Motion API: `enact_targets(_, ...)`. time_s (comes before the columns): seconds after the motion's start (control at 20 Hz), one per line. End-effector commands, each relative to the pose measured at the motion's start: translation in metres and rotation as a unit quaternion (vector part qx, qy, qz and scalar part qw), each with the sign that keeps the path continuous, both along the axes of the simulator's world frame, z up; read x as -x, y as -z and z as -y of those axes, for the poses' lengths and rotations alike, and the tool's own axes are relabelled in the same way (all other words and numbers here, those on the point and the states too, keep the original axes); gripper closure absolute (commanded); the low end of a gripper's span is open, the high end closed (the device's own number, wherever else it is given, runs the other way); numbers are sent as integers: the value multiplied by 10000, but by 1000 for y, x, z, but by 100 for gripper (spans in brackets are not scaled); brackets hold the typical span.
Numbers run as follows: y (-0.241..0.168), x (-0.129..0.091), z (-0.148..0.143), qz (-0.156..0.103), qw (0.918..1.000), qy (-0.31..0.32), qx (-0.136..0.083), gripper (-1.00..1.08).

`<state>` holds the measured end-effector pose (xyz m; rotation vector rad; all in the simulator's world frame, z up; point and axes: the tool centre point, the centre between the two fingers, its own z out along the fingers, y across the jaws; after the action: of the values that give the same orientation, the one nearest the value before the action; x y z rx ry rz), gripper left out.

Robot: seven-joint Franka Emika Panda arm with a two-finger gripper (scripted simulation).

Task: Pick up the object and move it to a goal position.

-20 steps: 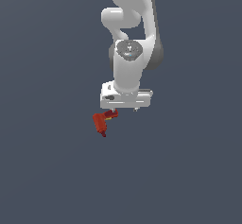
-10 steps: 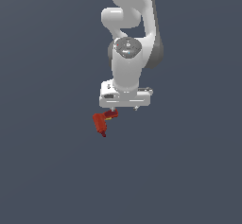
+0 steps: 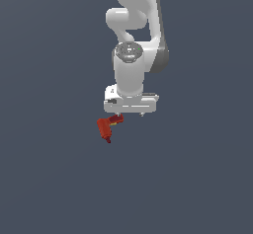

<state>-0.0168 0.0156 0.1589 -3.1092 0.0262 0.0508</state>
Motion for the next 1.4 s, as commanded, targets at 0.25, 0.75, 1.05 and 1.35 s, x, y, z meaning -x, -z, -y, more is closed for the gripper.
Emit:
enact_targets(0.25, 20, 7, 1, 73, 9958, 816, -407, -100)
enact_targets(0.75, 57, 26, 16, 174, 9598, 2613, -1014, -100)
enact_targets(1.05, 79, 43, 33, 209, 9191, 3742, -1216, -100)
enact_targets(1.35, 96, 61, 50, 226, 8778, 4611, -1278, -100)
